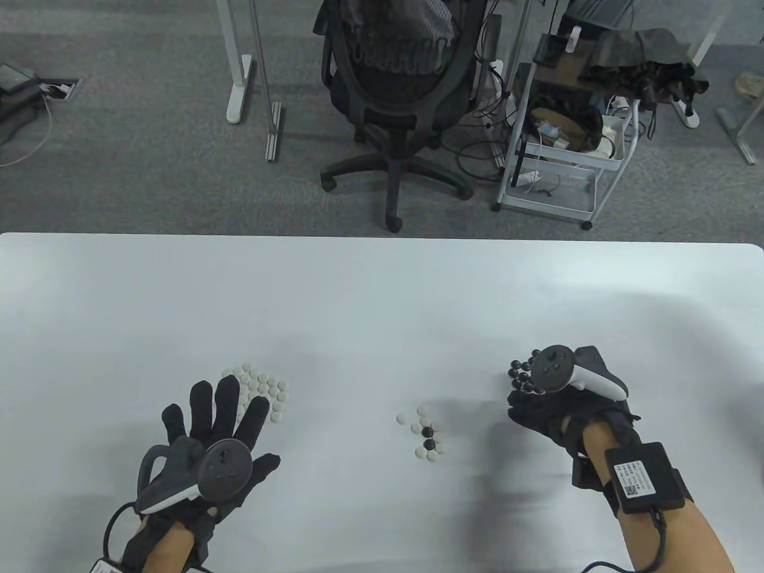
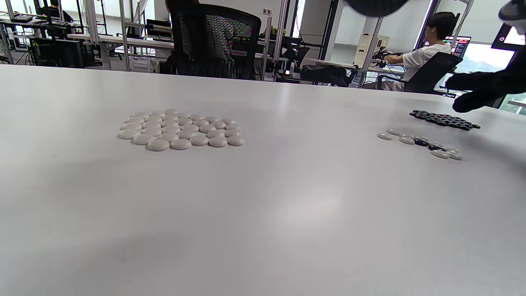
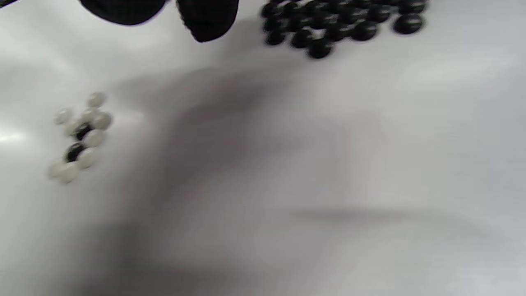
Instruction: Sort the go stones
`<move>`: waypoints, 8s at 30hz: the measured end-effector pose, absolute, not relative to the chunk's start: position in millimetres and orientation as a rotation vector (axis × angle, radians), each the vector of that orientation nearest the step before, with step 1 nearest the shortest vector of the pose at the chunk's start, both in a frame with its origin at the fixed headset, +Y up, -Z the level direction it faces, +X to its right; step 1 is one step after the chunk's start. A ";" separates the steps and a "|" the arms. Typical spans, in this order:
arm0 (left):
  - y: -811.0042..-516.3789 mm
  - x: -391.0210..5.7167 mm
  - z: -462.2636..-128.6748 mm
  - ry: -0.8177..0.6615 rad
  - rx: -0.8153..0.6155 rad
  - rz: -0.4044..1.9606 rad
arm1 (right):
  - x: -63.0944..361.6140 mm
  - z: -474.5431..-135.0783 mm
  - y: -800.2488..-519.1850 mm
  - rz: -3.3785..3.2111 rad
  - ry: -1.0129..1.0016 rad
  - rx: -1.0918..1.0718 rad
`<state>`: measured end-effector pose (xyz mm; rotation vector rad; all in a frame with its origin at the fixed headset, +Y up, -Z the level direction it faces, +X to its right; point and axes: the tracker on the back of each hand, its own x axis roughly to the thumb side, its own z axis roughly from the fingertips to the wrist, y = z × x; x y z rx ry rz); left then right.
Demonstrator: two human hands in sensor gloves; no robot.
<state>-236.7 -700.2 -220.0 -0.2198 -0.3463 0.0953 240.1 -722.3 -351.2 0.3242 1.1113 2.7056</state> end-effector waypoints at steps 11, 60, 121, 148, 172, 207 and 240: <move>-697.3 -236.7 -217.7 -0.352 -0.205 0.101 | 136.5 -321.8 -735.9 2.667 1.281 0.774; -695.8 -235.9 -216.7 -0.354 -0.207 0.093 | 196.0 -279.5 -751.7 2.709 1.397 0.688; -697.0 -237.8 -216.2 -0.355 -0.194 0.107 | 111.4 -314.3 -757.5 2.666 1.370 0.805; -697.7 -235.2 -217.0 -0.353 -0.210 0.087 | 329.6 -320.1 -757.9 2.597 1.202 -0.022; -695.2 -235.0 -219.4 -0.344 -0.201 0.080 | 266.1 -313.1 -660.6 2.707 0.542 0.429; -680.0 -248.7 -230.7 -0.257 -0.134 0.123 | 257.6 -265.6 -704.5 2.774 0.201 0.649; -740.3 -33.5 -340.5 -0.489 -0.810 -0.057 | 264.9 -271.2 -712.1 2.753 0.364 0.590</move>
